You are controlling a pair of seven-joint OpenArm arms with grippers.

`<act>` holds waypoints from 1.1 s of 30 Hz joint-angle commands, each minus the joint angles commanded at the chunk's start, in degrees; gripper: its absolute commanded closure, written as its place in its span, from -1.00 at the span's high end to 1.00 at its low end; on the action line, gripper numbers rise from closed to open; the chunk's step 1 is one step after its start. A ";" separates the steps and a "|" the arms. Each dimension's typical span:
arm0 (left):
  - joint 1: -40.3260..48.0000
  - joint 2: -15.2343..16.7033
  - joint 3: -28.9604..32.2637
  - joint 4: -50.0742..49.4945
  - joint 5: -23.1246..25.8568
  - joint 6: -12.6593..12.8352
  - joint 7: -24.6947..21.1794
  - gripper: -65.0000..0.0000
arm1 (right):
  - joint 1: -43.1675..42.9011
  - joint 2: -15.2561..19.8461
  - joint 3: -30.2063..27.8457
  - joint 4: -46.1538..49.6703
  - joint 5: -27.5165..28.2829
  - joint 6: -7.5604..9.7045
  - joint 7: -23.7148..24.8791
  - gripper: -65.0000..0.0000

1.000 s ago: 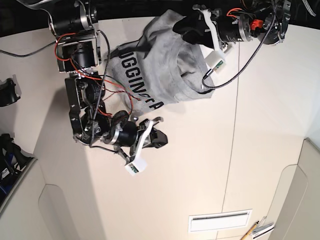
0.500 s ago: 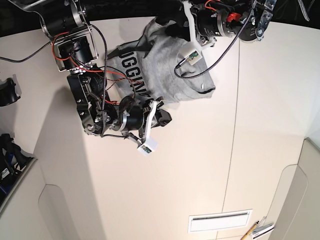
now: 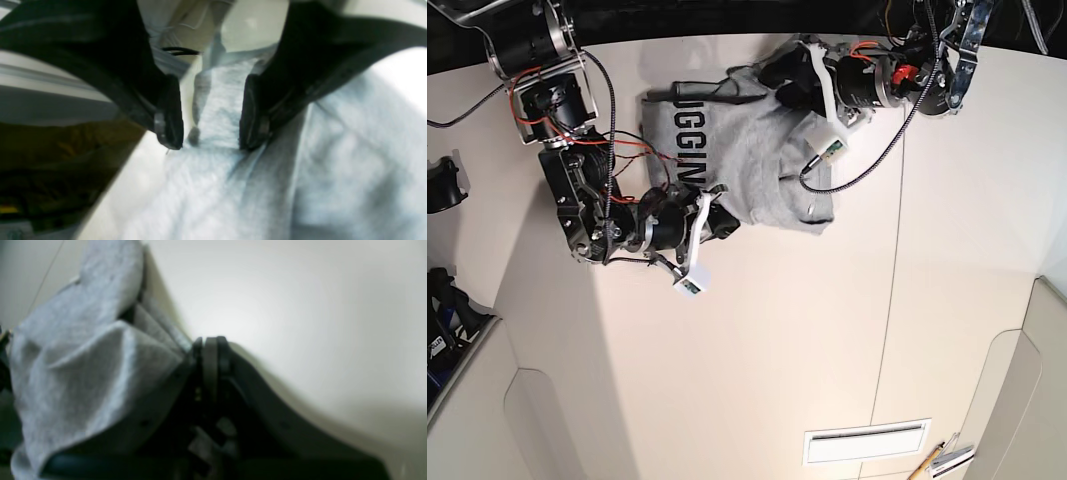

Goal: Fold the T-shirt properly

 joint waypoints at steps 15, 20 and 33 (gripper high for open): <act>-9.29 -0.02 -3.91 -9.22 0.17 0.00 -0.17 -0.09 | -3.85 4.11 0.39 0.33 6.88 0.63 -3.69 -1.00; -13.20 0.00 -3.91 -11.26 1.77 0.00 -0.22 -0.09 | -9.01 4.17 3.67 4.42 8.66 0.81 -4.17 -1.00; -17.20 0.00 -3.91 -11.30 1.90 0.00 -1.27 -0.09 | -20.94 4.17 6.12 18.12 12.39 0.76 -6.97 -1.00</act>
